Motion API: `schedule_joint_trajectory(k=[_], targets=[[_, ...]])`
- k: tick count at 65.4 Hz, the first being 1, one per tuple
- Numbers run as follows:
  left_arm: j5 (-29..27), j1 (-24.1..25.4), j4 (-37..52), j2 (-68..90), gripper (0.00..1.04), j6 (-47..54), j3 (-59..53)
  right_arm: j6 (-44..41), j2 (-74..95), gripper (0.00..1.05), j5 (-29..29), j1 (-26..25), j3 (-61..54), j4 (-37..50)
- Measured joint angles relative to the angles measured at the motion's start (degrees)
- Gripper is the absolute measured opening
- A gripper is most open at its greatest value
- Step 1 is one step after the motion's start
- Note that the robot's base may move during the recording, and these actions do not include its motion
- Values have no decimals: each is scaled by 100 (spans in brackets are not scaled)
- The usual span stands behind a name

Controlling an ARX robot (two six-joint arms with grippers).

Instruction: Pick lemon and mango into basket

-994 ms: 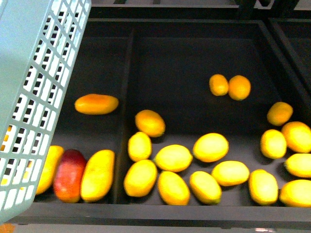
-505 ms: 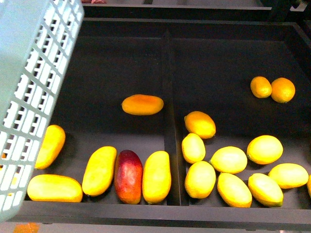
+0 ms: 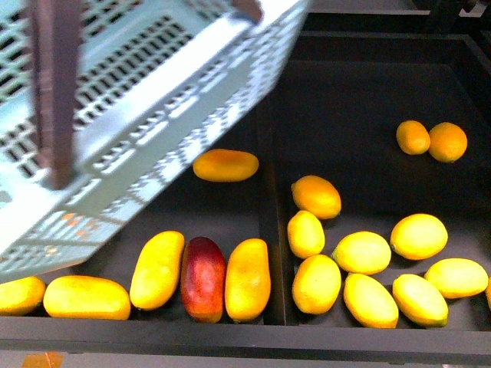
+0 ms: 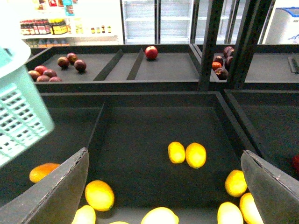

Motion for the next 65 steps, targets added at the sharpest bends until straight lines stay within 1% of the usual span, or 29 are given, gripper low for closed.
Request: schedule_joint_trajectory(k=[7,16,22,33,34,36,37,39,40,41,42,43,44,45,47,48,52,55,59,65], targets=[[284,-501,-35,422,14,42,304,0,0,96,2,0,0,0],[485,-863,-17,595,14,59,433,2,0,96,2,0,0,0],[479,-964,-72,595,14,133,503,0,0,96,2,0,0,0],[474,-975,-72,592,14,205,566,0,0,96,2,0,0,0],[476,-975,-72,592,14,208,566,20,68,96,-116,-26,28,-92],[479,-977,-72,592,14,210,566,52,326,96,-621,-186,260,-680],[476,-975,-74,592,14,208,566,31,610,96,-890,-350,446,-1128],[476,-975,-74,592,14,208,566,7,966,96,-1217,-553,664,-1576],[461,-975,-77,592,14,205,566,-42,1333,96,-1510,-769,848,-1939],[457,-977,-81,592,14,205,566,-52,1499,96,-1576,-876,927,-2090],[452,-988,-83,592,14,212,566,-136,1816,96,-1860,-1091,1047,-2328],[450,-994,-83,592,14,219,566,-151,1952,96,-1943,-1193,1084,-2398],[455,-999,-83,592,14,227,570,-262,2223,96,-2122,-1423,1128,-2450],[459,-999,-83,592,14,234,570,-308,2350,96,-2208,-1532,1139,-2444],[463,-999,-92,592,14,238,570,-522,2817,96,-2441,-1965,1165,-2302],[463,-997,-94,592,14,238,570,-577,2927,96,-2483,-2065,1169,-2245],[457,-988,-94,592,14,219,570,-905,3587,96,-2559,-2621,1196,-1797],[442,-988,-94,592,14,232,570,-1104,4046,96,-2568,-2929,1217,-1427],[439,-988,-94,592,14,243,570,-1493,4771,96,-2540,-3191,1261,-898],[476,-990,-94,592,14,229,570,-2011,5812,96,-2511,-3215,1311,-188]])
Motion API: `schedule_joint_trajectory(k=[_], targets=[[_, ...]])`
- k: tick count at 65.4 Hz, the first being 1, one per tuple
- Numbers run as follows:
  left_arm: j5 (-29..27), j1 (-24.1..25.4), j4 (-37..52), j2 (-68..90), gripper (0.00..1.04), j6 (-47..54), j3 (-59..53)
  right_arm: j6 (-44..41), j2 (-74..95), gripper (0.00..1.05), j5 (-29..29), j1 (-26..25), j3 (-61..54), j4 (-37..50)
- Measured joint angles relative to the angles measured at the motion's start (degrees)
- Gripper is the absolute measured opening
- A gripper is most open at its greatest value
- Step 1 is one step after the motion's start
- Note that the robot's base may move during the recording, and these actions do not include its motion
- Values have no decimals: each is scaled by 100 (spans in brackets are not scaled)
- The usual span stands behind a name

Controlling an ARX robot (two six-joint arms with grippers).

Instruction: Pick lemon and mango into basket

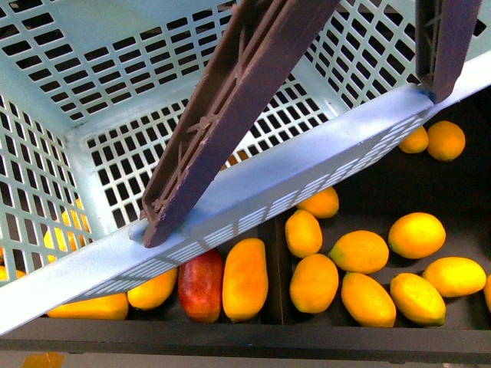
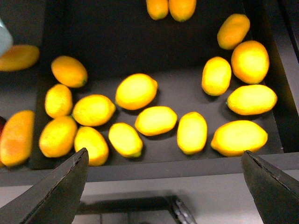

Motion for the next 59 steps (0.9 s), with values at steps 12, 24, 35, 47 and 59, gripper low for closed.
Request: schedule_joint_trajectory(k=[12,24,35,47,59], targets=[[-4,-7,0,0,14,2,0,-1373,2275,96,376,450,315,1770],[-26,-4,0,0,14,7,0,-2938,4356,96,717,1252,907,2736],[-7,-7,0,0,14,4,0,-4214,5654,96,916,1928,1641,2750],[-15,-4,0,0,14,4,0,-4843,6363,96,1213,2267,2334,2542],[-15,-7,0,0,14,4,0,-4887,6800,96,1300,2468,2900,2201]])
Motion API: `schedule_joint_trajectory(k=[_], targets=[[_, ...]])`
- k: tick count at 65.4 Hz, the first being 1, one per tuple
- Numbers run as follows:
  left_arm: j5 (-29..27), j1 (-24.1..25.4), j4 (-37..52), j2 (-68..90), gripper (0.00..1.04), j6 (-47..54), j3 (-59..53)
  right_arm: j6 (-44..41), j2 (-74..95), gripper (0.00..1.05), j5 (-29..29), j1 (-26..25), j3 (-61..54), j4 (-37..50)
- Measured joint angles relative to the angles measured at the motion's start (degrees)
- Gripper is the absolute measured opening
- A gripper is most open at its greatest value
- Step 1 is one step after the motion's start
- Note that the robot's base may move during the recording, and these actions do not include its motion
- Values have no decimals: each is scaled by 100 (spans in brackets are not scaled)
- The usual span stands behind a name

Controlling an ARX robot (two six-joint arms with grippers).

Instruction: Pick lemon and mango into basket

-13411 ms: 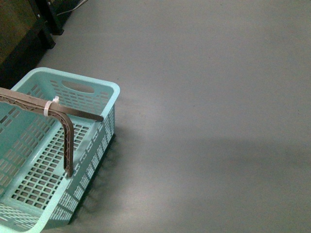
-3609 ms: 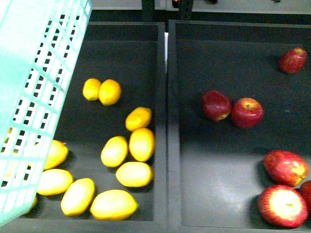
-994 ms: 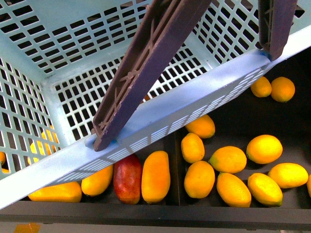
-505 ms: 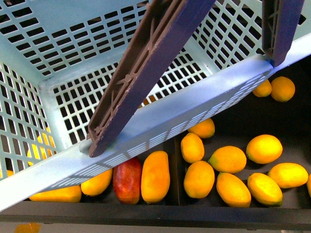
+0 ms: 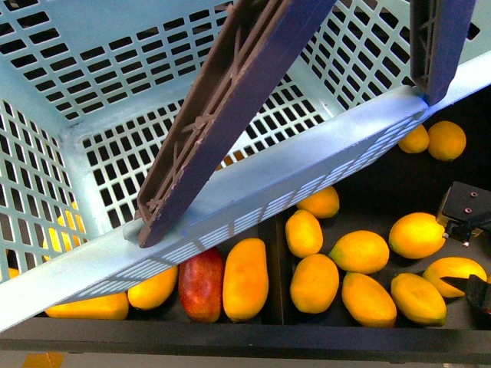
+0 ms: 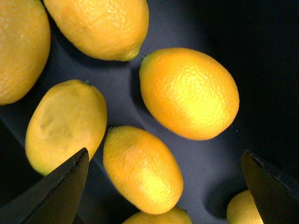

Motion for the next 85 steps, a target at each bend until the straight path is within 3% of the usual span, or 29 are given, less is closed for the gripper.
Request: schedule_joint_trajectory(k=[53,66,78,85], targets=[[2,2,0,0,14,0,0,522,1600,96,197,358,2179,-817],[0,2,0,0,14,0,0,562,1746,73,195,286,2308,-933],[2,2,0,0,14,0,0,826,1738,71,13,136,2288,-796],[0,2,0,0,14,2,0,1246,1491,71,-369,-66,2065,-542]])
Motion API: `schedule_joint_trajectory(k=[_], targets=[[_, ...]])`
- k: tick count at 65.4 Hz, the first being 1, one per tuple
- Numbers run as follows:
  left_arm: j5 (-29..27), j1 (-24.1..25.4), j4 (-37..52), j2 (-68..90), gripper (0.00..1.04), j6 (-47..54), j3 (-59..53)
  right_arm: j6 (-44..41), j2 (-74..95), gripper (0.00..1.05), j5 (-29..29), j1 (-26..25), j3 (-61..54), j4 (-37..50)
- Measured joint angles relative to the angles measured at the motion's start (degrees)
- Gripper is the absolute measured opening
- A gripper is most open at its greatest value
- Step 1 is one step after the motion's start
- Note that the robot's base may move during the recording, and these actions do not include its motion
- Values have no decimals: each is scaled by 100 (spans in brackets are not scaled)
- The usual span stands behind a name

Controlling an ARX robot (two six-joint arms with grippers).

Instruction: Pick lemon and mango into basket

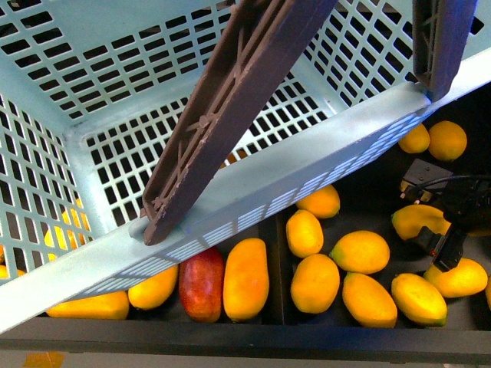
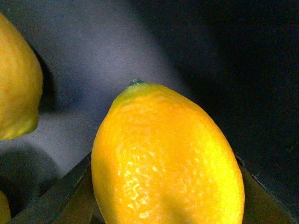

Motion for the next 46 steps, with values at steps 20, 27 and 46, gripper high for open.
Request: schedule_joint_trajectory(k=[20,27,46], targets=[[0,0,0,0,14,0,0,1504,-2006,71,-1196,-450,-914,721],[-2,0,0,0,14,0,0,2120,-3010,71,-1419,-564,-1331,997],[0,0,0,0,14,-2,0,4006,-5493,71,-1401,-433,-2048,1346]])
